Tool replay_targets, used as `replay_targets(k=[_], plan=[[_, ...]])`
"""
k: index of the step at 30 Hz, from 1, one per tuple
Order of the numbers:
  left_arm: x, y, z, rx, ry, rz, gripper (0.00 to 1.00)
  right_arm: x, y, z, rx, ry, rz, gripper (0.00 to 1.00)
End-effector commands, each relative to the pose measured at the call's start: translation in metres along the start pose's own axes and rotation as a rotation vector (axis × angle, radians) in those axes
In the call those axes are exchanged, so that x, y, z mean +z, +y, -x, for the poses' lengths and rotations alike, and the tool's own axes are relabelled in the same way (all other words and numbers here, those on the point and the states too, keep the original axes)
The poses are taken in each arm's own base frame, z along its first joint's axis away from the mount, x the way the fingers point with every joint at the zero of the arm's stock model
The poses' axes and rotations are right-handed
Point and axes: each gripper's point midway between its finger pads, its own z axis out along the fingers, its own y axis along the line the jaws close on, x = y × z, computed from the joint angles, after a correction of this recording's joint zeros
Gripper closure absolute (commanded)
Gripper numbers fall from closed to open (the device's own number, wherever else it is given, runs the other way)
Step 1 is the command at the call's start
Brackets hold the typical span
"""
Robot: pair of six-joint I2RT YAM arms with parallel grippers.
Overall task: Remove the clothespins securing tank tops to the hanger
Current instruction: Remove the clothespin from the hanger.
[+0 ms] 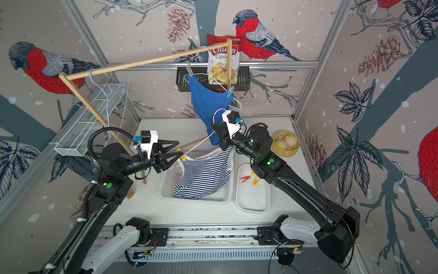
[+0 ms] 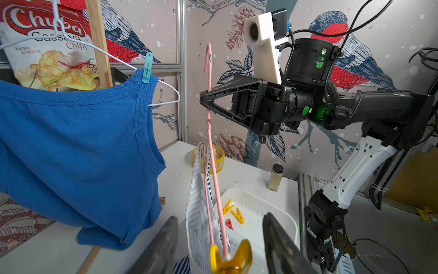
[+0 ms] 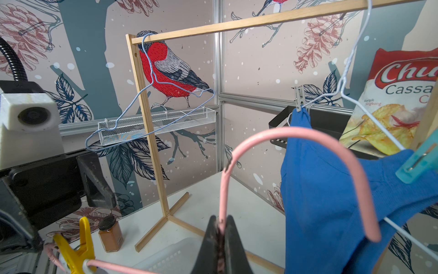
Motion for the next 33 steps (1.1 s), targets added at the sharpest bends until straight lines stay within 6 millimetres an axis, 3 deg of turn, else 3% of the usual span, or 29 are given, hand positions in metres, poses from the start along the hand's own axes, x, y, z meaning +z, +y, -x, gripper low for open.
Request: replay_targets(k=[1, 7, 12, 17, 25, 33], plan=[[0.003, -0.004, -0.001, -0.005, 0.01, -0.032, 0.5, 0.002, -0.005, 0.008, -0.022, -0.025, -0.031, 1.0], [0.006, -0.001, -0.008, -0.011, 0.038, -0.024, 0.53, 0.007, -0.006, 0.004, -0.026, -0.011, -0.038, 1.0], [0.008, 0.001, -0.01, -0.016, 0.044, -0.019, 0.83, 0.009, -0.006, 0.003, -0.027, -0.006, -0.043, 1.0], [0.009, 0.004, -0.015, -0.018, 0.058, -0.017, 0.99, 0.01, -0.007, 0.003, -0.026, -0.007, -0.049, 1.0], [0.008, 0.007, -0.013, 0.002, 0.051, 0.012, 1.0, 0.013, -0.008, -0.004, -0.028, 0.018, -0.054, 1.0], [-0.01, 0.02, 0.008, 0.079, -0.06, 0.192, 1.0, 0.018, -0.01, -0.031, -0.027, 0.096, -0.082, 1.0]])
